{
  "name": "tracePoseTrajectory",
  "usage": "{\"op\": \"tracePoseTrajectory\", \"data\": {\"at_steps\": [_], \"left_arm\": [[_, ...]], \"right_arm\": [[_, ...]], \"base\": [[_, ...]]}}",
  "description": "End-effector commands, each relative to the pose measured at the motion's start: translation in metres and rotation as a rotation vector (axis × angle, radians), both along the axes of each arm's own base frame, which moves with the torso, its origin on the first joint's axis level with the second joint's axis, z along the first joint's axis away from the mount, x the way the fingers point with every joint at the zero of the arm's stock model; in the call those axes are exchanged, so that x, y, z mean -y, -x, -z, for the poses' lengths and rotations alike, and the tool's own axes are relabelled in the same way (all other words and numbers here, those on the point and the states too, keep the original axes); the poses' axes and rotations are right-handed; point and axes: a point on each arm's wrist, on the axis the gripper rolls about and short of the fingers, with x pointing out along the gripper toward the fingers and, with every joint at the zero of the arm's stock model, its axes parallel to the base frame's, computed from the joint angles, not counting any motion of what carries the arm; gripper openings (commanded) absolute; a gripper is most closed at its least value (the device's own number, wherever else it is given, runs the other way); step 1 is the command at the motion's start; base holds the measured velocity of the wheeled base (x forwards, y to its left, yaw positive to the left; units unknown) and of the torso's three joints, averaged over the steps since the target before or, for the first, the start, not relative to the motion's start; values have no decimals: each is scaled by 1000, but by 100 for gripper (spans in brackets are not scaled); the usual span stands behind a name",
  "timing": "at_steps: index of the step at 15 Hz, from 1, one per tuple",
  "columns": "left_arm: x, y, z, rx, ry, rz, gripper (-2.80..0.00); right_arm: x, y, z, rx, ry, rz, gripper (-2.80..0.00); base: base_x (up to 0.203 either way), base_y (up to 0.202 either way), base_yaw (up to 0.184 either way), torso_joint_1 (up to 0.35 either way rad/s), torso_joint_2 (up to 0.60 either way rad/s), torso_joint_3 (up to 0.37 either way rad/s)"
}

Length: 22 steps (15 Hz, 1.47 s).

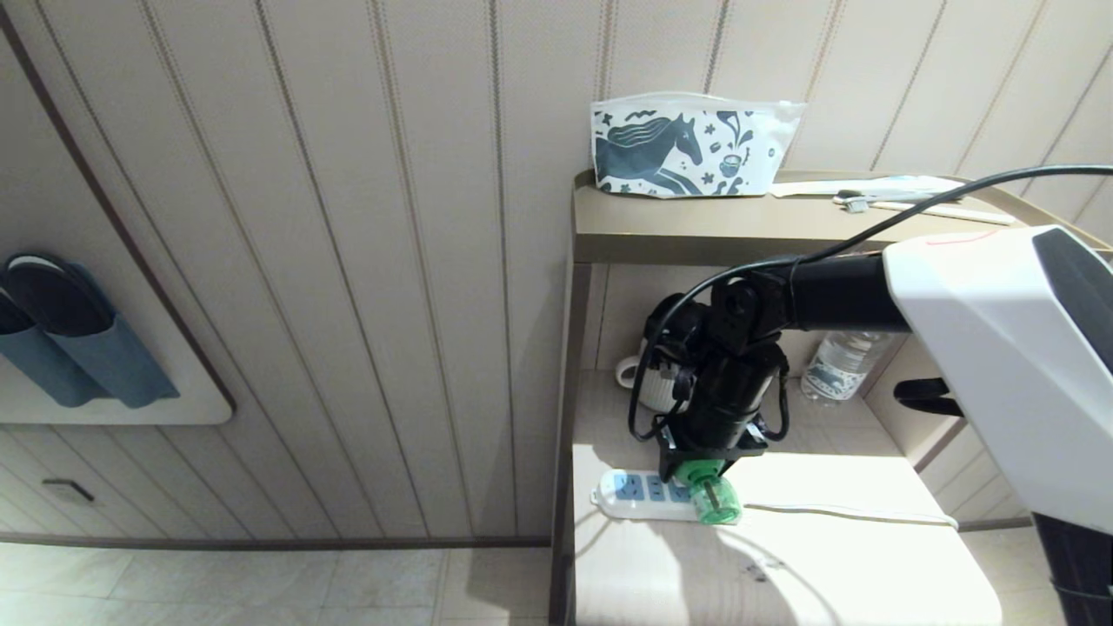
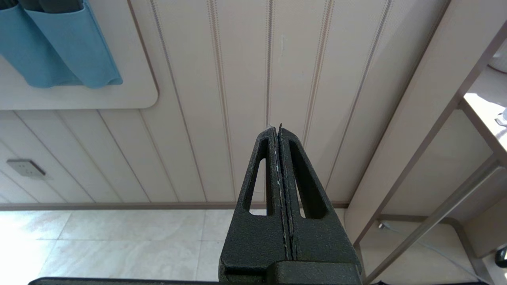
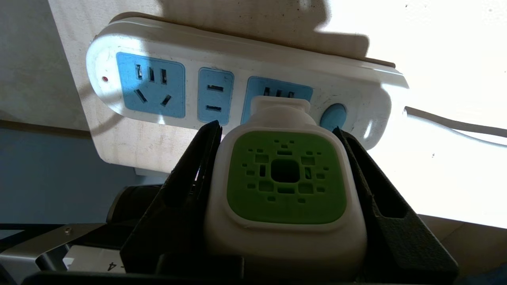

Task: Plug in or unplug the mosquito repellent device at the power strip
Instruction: Insert the plug into the socket

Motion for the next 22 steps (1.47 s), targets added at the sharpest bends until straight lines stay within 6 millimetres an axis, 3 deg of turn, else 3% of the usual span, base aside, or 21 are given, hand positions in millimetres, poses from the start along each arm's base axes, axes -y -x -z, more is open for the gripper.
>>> {"op": "tracePoseTrajectory", "data": {"at_steps": [1, 14, 22], "left_arm": [[0, 0, 0, -1, 0, 0, -280], [0, 0, 0, -1, 0, 0, -280], [0, 0, 0, -1, 0, 0, -280]], "right_arm": [[0, 0, 3, -10, 4, 2, -280], [2, -9, 23, -25, 11, 16, -280], [3, -3, 31, -30, 14, 12, -280]], "base": [[0, 0, 0, 0, 0, 0], [0, 0, 0, 0, 0, 0], [0, 0, 0, 0, 0, 0]]}}
